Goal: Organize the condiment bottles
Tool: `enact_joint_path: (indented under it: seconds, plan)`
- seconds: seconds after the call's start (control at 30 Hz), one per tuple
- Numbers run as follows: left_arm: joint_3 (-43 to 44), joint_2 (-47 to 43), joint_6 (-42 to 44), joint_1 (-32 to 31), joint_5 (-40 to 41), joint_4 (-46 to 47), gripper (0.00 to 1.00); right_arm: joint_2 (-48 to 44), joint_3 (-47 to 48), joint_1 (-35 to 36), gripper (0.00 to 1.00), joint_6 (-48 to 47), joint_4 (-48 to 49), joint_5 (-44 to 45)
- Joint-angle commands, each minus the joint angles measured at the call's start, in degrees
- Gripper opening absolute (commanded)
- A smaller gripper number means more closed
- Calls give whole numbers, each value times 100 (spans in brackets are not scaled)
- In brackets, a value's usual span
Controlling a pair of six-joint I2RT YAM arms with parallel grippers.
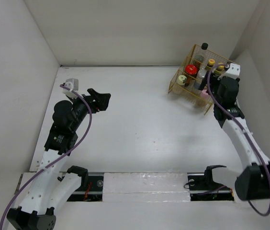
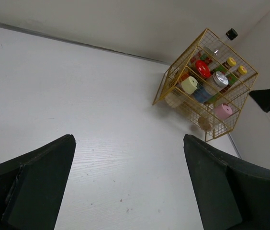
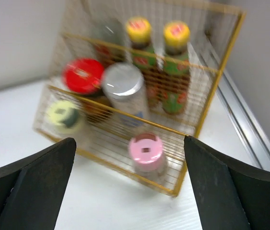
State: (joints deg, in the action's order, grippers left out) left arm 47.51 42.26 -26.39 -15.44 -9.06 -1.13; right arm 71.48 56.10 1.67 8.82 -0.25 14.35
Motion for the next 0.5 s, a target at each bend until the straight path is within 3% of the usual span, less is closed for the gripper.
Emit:
enact_joint_path:
  seconds: [0.0,0.13,0.23,0.47]
  plan:
    - [92,-34,73,-29,-78,183,93,-1281,-343,403,100,-108,876,156]
    - [92,-34,21,-29,-140,183,96,-2127,-705,816,100,-161,1764,-756]
    - [92,-34,20,-29,-193,183,98,-2270,-671,1177,100,-310,1976,-1776]
    - [92,-104,-33,-29,-193,236,98,-1491,-275,2503,100,-724,1844,-3314]
